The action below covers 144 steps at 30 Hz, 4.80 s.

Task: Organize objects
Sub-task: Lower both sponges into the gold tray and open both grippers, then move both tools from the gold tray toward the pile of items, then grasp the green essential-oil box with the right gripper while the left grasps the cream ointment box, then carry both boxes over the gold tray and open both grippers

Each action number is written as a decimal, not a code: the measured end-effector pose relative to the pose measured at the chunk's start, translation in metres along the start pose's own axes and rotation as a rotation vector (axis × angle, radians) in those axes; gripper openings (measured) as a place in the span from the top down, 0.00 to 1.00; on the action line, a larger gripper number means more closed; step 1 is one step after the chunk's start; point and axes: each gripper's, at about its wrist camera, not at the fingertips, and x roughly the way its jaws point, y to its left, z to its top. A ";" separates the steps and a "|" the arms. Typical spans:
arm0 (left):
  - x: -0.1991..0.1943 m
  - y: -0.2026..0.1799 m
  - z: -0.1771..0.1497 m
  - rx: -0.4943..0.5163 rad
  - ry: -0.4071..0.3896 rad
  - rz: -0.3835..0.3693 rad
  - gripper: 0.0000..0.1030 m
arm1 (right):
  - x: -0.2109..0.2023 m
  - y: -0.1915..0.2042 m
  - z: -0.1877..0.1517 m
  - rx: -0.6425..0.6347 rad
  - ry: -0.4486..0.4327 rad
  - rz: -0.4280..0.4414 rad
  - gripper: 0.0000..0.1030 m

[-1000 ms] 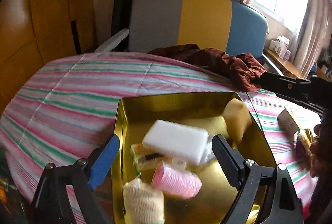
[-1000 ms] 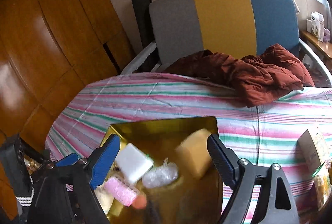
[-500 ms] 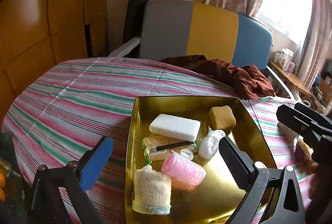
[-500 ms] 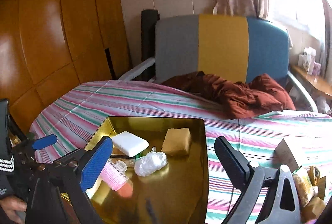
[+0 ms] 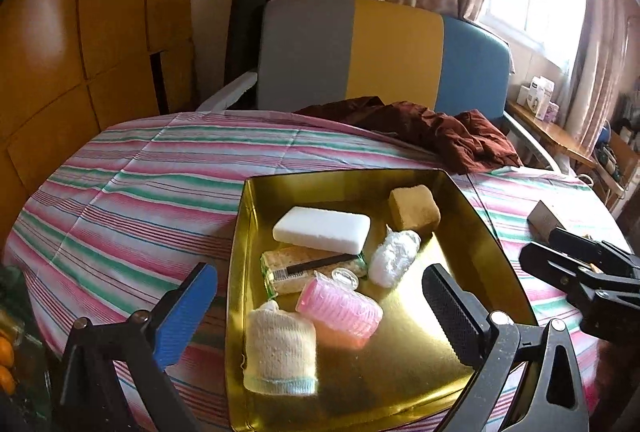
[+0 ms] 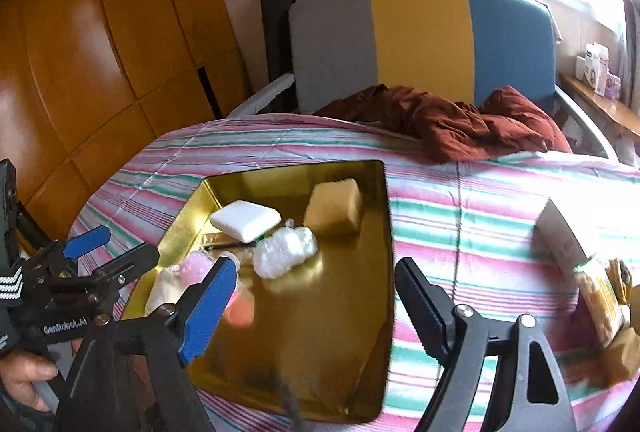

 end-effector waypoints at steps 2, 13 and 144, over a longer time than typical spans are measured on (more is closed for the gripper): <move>0.001 -0.002 -0.001 0.004 0.004 -0.007 0.00 | -0.002 -0.008 -0.005 0.013 0.007 -0.014 0.19; 0.015 -0.015 -0.008 -0.002 0.069 -0.070 0.00 | -0.017 -0.073 -0.026 0.165 0.044 -0.102 0.19; 0.044 -0.225 0.026 0.330 0.139 -0.355 0.49 | -0.089 -0.335 -0.053 0.640 0.100 -0.226 0.71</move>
